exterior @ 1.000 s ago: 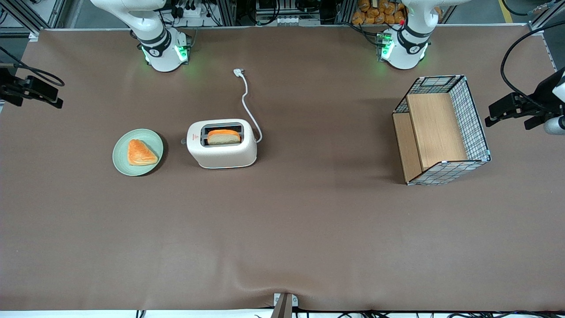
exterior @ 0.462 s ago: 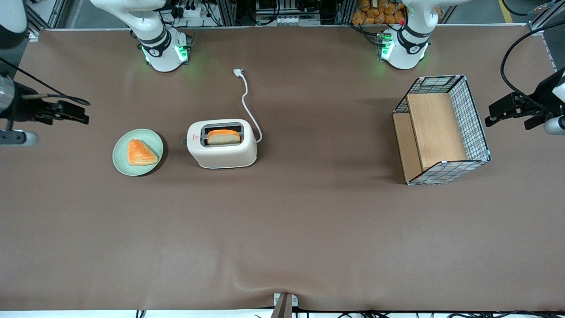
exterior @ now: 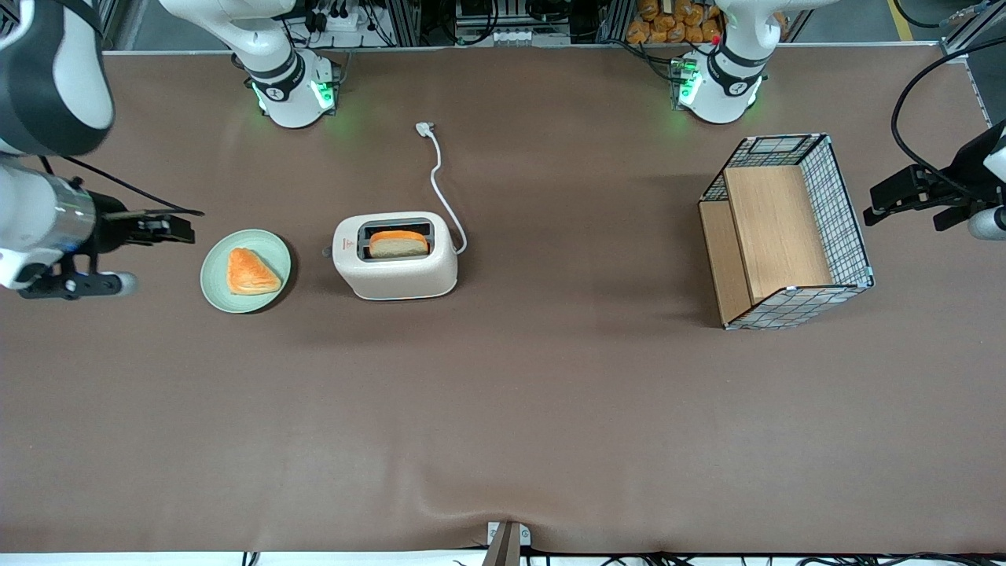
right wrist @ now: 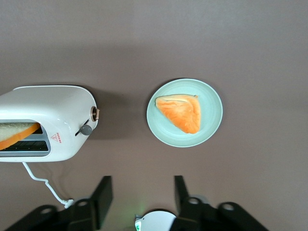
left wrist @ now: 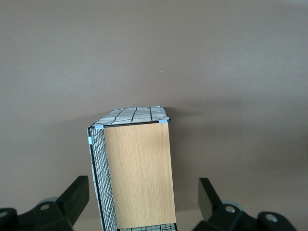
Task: Press toaster button with right arm
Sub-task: 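Move the right gripper over the plate toward the toaster's side knob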
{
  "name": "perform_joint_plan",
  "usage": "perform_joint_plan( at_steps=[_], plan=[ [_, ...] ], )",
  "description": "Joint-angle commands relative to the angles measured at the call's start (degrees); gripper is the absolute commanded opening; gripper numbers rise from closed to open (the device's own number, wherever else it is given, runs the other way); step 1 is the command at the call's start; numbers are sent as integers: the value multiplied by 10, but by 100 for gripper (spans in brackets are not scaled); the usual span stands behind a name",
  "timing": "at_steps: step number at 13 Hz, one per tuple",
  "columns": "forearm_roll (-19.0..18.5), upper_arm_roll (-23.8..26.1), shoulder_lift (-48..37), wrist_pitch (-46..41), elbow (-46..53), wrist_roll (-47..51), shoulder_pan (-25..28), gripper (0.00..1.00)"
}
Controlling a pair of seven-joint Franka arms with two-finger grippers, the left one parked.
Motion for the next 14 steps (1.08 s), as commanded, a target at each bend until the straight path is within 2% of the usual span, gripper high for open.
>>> perform_joint_plan(
  at_steps=[1, 2, 3, 9, 14],
  plan=[
    [7, -1, 6, 4, -15, -6, 15, 8],
    [7, -1, 11, 10, -25, -6, 16, 2],
    [9, -1, 12, 18, -35, -7, 20, 0],
    [54, -1, 5, 157, -149, -19, 40, 0],
    [90, -1, -1, 212, -222, -19, 45, 0]
  ],
)
